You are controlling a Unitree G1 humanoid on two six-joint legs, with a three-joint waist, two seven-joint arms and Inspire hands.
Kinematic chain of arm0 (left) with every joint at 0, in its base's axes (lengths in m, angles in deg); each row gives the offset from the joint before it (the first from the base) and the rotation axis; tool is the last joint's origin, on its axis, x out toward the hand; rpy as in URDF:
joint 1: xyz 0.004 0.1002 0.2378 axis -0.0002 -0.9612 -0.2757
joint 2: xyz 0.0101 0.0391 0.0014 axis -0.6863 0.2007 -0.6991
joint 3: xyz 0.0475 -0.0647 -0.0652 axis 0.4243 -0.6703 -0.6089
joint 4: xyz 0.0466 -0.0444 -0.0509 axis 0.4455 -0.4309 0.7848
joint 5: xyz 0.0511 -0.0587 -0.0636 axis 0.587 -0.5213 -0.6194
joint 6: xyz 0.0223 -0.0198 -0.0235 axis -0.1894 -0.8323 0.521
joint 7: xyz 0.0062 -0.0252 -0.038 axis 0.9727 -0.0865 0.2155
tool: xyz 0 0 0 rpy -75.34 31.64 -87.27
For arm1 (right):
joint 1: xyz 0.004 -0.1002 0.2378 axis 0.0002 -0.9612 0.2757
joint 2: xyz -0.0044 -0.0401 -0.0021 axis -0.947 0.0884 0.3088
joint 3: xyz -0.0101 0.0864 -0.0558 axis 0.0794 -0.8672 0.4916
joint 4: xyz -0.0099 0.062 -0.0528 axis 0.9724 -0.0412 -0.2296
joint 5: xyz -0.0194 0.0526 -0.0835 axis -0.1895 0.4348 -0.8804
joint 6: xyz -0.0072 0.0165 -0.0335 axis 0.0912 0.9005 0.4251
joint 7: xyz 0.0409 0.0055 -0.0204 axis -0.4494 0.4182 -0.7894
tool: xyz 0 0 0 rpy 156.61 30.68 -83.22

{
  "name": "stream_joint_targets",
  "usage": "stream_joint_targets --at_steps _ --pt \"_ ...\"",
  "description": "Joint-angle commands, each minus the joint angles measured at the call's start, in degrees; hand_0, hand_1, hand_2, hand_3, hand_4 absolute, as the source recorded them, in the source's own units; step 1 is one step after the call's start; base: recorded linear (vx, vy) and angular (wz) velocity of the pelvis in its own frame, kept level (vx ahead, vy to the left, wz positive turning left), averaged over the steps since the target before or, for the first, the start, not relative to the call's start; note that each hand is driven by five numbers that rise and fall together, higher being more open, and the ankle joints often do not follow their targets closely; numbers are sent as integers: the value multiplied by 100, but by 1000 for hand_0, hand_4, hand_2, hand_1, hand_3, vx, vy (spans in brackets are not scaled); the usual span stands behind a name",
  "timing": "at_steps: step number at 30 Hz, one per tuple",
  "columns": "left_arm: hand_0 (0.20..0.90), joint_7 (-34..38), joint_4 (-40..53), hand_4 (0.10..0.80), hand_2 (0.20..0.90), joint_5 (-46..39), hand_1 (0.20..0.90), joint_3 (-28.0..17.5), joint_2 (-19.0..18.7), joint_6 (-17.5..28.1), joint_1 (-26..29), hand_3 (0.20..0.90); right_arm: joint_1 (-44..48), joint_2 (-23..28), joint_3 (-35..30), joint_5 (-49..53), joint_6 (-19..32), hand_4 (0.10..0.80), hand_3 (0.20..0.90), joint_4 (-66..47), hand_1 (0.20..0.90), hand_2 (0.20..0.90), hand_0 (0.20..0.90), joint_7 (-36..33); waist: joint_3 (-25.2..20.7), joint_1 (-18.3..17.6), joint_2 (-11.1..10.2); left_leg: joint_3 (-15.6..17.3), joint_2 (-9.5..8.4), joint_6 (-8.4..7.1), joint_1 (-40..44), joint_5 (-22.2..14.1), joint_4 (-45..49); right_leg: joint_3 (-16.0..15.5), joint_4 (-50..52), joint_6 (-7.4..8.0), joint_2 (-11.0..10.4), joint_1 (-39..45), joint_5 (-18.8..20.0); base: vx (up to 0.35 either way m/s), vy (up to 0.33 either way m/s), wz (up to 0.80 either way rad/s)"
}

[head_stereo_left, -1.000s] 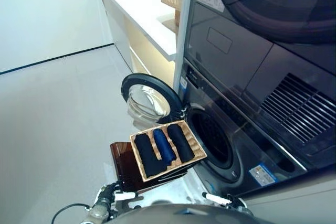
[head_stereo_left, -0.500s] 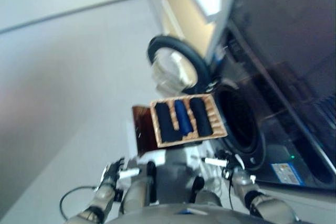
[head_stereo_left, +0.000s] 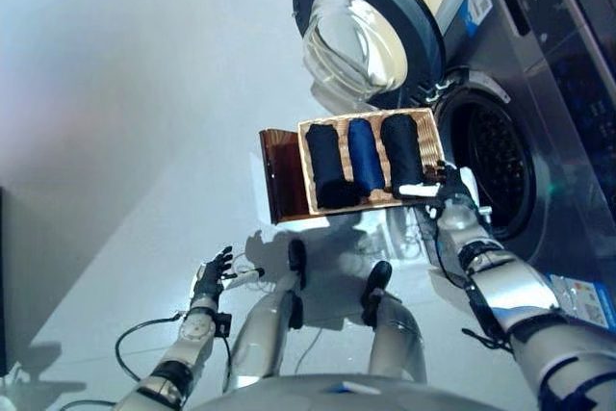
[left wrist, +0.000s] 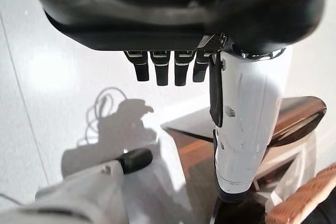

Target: Pick up the clothes and place them into the washing machine

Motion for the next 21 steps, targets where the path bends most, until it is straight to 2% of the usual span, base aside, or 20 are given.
stream_joint_targets --at_steps 1,12,17,21 --pt "900 261 382 800 900 -193 900 -122 -266 334 136 900 632 558 249 -154 24 800 900 290 900 900 900 -388 32 154 -56 -109 -66 -499 -285 -657 592 -60 -766 185 44 153 409 0 0 0" --pt "900 411 1457 800 900 -590 900 -17 -282 516 14 900 1543 1054 480 -407 -242 800 900 751 900 900 900 -811 311 369 293 -248 -97 -474 -1072 -637 895 2 -316 143 -10 -629 317 -12 1 3" --pt "900 544 1564 800 900 -661 900 -56 -291 552 41 900 1726 1158 576 -399 -183 800 900 696 900 900 900 -890 409 402 365 -325 -116 -454 -1514 -705 1175 19 -47 114 -38 -1010 237 -5 -14 11" --pt "900 653 1500 800 900 -697 900 -35 -284 568 109 900 1811 1138 652 -394 -144 800 900 658 900 900 900 -935 457 380 338 -415 -130 -454 -1664 -698 1240 27 52 75 -10 -1139 174 24 -13 14"
